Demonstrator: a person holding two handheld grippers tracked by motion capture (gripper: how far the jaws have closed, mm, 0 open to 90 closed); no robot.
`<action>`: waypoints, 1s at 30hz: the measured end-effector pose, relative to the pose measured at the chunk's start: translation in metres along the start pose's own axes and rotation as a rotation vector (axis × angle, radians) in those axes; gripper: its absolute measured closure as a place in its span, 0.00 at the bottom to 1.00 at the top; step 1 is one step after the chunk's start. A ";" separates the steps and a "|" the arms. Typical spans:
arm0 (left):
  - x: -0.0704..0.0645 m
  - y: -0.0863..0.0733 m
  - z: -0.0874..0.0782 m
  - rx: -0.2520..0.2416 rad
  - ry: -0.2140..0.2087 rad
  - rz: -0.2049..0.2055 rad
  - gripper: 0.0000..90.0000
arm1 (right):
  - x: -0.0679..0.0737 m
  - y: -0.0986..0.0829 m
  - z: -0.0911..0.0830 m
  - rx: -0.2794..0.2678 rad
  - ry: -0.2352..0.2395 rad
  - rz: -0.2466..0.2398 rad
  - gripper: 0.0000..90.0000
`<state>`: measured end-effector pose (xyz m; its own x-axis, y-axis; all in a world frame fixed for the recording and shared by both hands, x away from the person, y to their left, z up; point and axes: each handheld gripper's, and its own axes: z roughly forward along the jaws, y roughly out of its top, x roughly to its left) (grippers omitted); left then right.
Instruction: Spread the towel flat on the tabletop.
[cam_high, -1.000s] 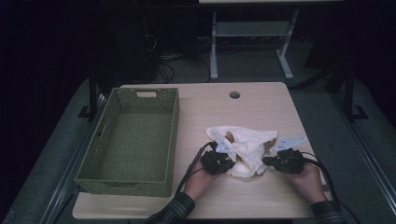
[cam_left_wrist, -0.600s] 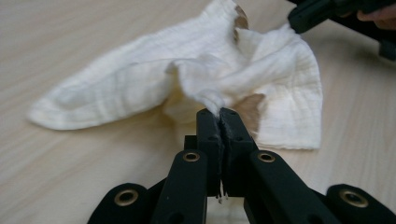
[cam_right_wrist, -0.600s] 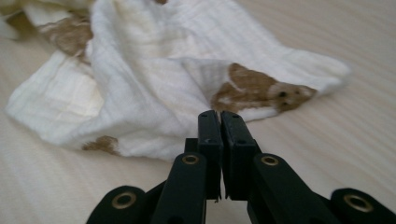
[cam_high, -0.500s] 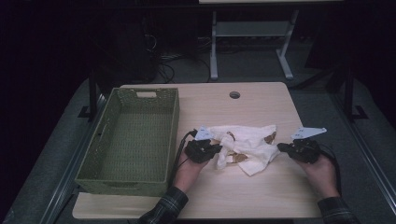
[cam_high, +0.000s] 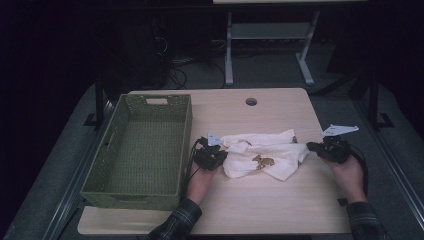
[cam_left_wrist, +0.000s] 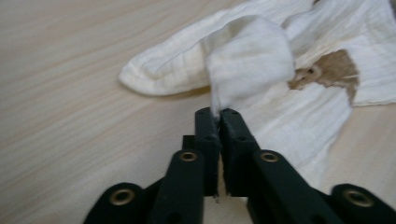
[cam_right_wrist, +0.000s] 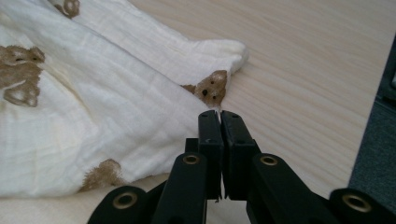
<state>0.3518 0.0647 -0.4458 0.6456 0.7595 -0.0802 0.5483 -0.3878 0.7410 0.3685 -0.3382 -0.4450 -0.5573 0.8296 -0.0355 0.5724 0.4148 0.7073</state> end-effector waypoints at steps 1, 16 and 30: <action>0.000 0.000 0.001 0.000 -0.001 -0.001 0.87 | 0.001 0.000 0.003 0.004 -0.003 -0.003 0.87; -0.029 -0.008 -0.011 0.038 -0.144 0.155 0.64 | 0.037 -0.010 -0.024 -0.022 0.123 -0.003 0.78; -0.035 -0.024 0.001 0.161 -0.134 0.221 0.63 | 0.079 -0.024 -0.006 0.075 0.212 -0.046 0.71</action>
<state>0.3169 0.0473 -0.4612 0.8169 0.5763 -0.0242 0.4574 -0.6216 0.6360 0.3071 -0.2848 -0.4604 -0.6932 0.7153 0.0881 0.5821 0.4836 0.6537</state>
